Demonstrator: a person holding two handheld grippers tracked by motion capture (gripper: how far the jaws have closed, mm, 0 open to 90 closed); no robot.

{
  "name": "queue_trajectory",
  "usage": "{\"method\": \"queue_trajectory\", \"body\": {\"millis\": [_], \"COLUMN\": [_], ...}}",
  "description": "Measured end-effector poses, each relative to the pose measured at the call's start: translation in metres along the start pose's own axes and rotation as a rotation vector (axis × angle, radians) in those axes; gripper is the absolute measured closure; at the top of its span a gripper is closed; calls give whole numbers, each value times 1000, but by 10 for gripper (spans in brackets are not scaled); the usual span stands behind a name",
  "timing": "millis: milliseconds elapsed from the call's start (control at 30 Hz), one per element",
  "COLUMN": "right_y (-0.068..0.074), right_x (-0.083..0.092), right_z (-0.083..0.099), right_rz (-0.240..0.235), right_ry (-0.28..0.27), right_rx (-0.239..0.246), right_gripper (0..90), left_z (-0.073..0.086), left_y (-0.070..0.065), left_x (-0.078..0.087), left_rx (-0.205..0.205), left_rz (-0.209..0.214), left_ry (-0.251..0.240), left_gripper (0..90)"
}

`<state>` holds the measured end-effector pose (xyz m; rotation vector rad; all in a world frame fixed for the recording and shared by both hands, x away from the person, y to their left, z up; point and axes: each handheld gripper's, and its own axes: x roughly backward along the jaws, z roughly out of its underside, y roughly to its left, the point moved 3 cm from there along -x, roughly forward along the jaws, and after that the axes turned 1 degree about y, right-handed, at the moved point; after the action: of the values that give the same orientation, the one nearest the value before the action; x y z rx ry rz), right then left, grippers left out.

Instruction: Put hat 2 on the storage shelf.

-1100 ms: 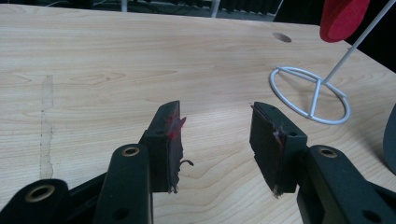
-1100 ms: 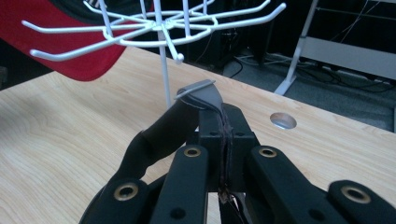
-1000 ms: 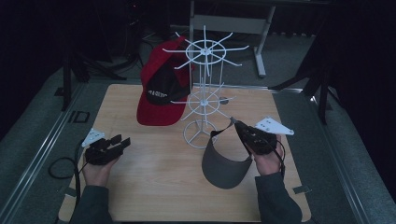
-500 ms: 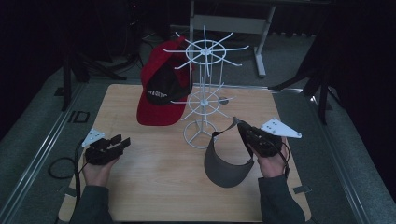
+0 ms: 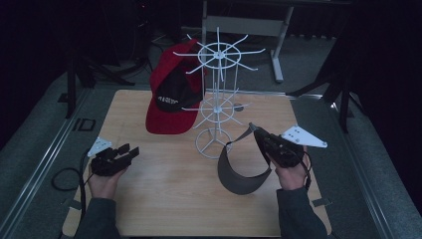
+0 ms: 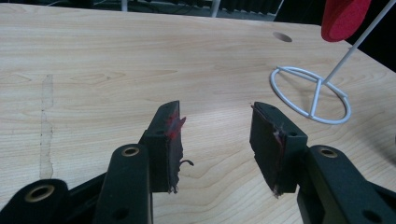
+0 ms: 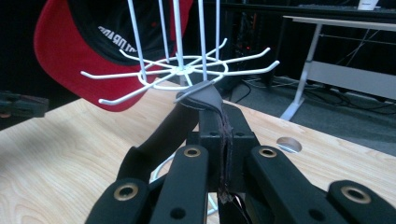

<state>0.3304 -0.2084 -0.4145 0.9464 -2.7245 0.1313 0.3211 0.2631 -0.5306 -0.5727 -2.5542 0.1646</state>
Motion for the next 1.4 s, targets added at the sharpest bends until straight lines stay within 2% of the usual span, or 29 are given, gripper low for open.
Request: {"method": "queue_trajectory", "body": {"millis": [400,967,1133,1267,1400], "right_y": [4,6,4,0,0], "right_x": [5,6,4,4,5], "right_z": [-11,-20,-24,-26,-27], "right_rz": [-5,-18,-19,-33,-40], "right_ry": [-26,-51,-63,-75,-82], "right_rx": [15,7,-5,-43,-47], "right_gripper": [885,885,885,886,886], "left_z": [0,0,0,0,1], "left_y": [0,0,0,1,1], "left_x": [-1,0,0,0,0], "left_rx": [1,2,3,4,6], "left_rz": [1,1,1,1,2], "left_ry": [1,0,0,1,1], "left_gripper": [540,540,540,540,540]}}
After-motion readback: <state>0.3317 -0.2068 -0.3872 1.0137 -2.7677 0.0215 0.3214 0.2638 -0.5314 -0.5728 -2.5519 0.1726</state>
